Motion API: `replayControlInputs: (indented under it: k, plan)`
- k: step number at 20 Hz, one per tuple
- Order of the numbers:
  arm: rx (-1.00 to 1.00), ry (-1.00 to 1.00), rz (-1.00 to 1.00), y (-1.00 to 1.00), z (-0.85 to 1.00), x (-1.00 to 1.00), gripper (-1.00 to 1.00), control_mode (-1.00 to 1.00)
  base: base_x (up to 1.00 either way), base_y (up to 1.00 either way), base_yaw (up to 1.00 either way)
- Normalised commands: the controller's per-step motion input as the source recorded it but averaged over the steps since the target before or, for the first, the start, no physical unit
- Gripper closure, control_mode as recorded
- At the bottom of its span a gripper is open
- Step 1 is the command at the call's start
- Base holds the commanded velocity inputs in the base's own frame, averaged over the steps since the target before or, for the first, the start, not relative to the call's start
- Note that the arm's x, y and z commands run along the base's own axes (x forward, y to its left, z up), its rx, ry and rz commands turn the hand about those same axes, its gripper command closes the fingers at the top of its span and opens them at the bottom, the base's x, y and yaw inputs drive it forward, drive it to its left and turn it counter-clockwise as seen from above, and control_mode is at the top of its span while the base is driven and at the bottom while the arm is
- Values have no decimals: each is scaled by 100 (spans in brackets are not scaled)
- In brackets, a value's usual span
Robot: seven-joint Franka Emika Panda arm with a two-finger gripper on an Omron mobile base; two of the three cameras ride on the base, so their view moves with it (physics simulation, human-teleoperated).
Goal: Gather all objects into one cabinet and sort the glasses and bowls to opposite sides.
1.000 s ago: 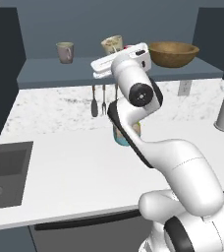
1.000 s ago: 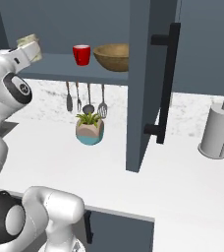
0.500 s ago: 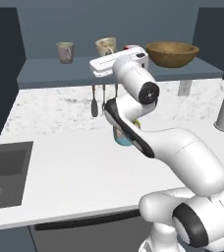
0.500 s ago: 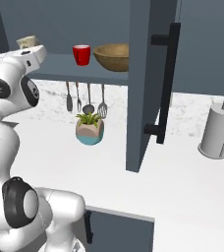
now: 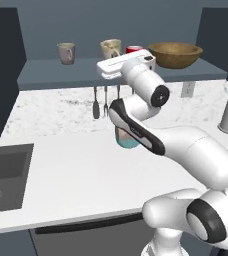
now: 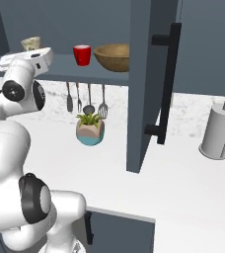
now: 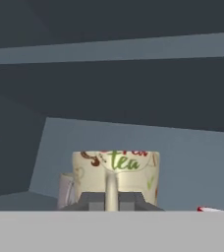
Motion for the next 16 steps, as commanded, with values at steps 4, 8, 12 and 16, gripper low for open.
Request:
replayControlInputs:
  k: [4,8,12,16]
  plan:
    - [0,6,0,0,-18,13,100,-100,0,0,0]
    - [0,15,3,0,-56,5,100,-100,0,0,0]
    - [0,16,4,0,-60,5,100,-100,0,0,0]
    - [0,10,2,0,-30,25,100,-100,0,0,0]
